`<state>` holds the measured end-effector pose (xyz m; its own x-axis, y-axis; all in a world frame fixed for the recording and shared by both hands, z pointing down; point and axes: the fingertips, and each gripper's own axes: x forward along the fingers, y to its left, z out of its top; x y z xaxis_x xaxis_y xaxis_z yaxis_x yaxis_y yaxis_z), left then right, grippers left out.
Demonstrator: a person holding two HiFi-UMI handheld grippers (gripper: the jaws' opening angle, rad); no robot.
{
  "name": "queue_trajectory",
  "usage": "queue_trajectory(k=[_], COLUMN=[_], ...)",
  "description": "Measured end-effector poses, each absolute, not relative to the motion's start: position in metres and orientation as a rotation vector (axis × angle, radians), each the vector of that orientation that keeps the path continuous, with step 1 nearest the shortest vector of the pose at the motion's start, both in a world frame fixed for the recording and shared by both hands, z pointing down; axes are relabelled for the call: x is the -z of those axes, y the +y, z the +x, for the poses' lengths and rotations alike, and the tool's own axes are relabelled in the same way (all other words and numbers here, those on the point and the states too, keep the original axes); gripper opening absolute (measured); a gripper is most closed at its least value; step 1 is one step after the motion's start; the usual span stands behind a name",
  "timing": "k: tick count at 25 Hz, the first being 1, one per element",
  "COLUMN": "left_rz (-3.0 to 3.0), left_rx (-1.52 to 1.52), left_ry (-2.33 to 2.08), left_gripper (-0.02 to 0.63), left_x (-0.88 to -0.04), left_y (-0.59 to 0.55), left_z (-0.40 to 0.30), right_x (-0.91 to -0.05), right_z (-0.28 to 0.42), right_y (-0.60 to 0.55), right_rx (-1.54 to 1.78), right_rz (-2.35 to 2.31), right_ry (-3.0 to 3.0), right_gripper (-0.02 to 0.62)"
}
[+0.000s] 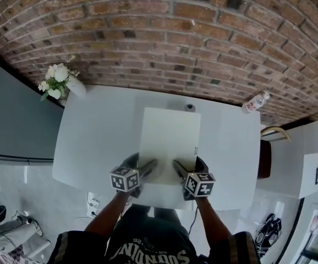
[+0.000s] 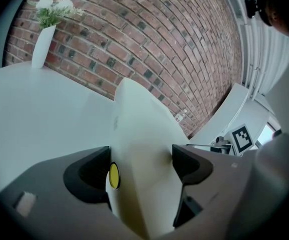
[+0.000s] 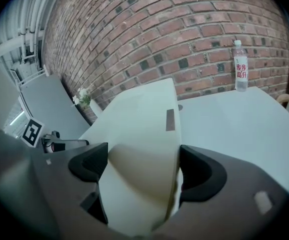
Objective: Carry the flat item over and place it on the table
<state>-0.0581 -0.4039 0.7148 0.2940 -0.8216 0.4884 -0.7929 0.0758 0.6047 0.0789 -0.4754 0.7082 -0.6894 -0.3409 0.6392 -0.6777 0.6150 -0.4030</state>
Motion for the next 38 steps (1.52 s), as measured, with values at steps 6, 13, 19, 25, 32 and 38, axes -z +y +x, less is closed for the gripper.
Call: queue_trajectory(k=[6,13,19,25,32,38], left_rz=[1.675,1.677,1.657,1.627,1.598,1.588], left_rx=[0.026,0.022,0.017,0.010,0.009,-0.009], left_ry=[-1.474,-1.458,-1.437,-1.417,-1.409,-1.397], left_gripper=[0.400,0.399,0.399,0.399,0.399,0.399], left_x=[-0.722,-0.730,-0.742,-0.757,-0.770,-0.777], left_y=[-0.435,-0.461,-0.474,-0.477,-0.476,-0.475], left_z=[-0.072,-0.086,-0.095,-0.098,-0.100,-0.100], right_x=[-0.713,-0.719,-0.731,-0.746,-0.757,-0.765], right_z=[0.066,0.052,0.043,0.041,0.039,0.040], right_y=[-0.506,-0.532,-0.544,-0.548,-0.548,-0.546], right_rx=[-0.882,-0.889,-0.903,-0.916,-0.925,-0.942], right_rz=[0.823,0.831,0.835,0.831,0.820,0.823], right_ry=[-2.332,-2.331,-2.307,-2.265,-2.244,-2.218], right_gripper=[0.456,0.453,0.451,0.450,0.449,0.448])
